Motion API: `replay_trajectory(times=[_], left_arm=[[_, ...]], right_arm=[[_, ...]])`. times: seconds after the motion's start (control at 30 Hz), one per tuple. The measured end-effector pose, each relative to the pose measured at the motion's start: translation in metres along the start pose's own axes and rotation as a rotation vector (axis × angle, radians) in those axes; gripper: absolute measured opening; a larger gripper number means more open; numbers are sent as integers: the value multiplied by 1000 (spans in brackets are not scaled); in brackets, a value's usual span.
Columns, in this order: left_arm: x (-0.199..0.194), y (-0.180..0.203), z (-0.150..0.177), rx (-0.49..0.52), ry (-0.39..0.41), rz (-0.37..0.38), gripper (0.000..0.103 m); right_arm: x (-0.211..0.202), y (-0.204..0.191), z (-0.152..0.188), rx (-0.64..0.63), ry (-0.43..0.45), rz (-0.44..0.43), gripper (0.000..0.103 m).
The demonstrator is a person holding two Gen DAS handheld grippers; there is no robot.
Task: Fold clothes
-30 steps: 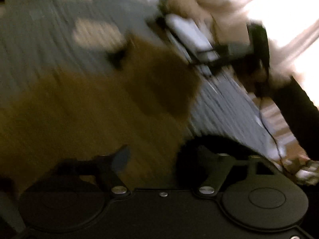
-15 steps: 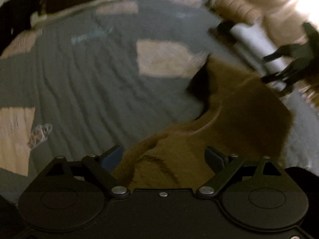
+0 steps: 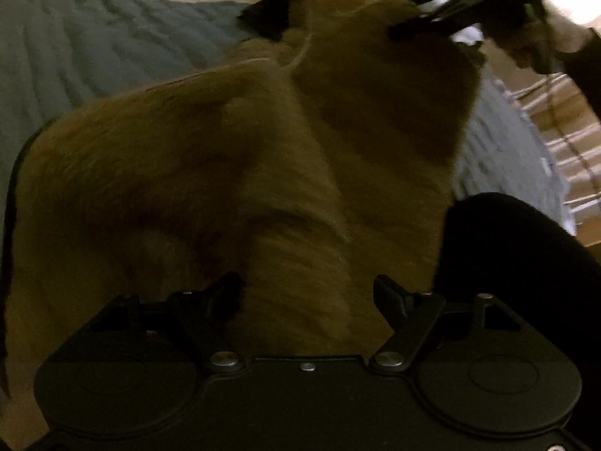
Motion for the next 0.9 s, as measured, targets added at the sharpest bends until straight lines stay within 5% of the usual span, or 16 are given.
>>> replay_trajectory(times=[0.17,0.27,0.37,0.57,0.9], left_arm=[[-55,-6,-29,7,135,7,81],[-79,-16,-68,33,209,-6,85],[-78,-20,-119,56,265,57,85],[4,-15,-221,115,254,149,81],[139,-27,-280,18,126,234,72]], right_arm=[[-18,-2,5,60,58,-34,93],[-27,-3,10,103,89,-58,93],[-37,-4,15,146,120,-81,93],[-54,-3,30,249,174,-125,93],[-67,-2,72,395,205,-183,93]])
Point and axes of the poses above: each gripper's, at about its wrist camera, not at the fingertips, and x roughly the way its jaws point, y to its right, z to its underside, the point moved 3 cm from there along x, roughly the way its jaws point, and after that the axes turned 1 degree about x, right-handed, at the moved point
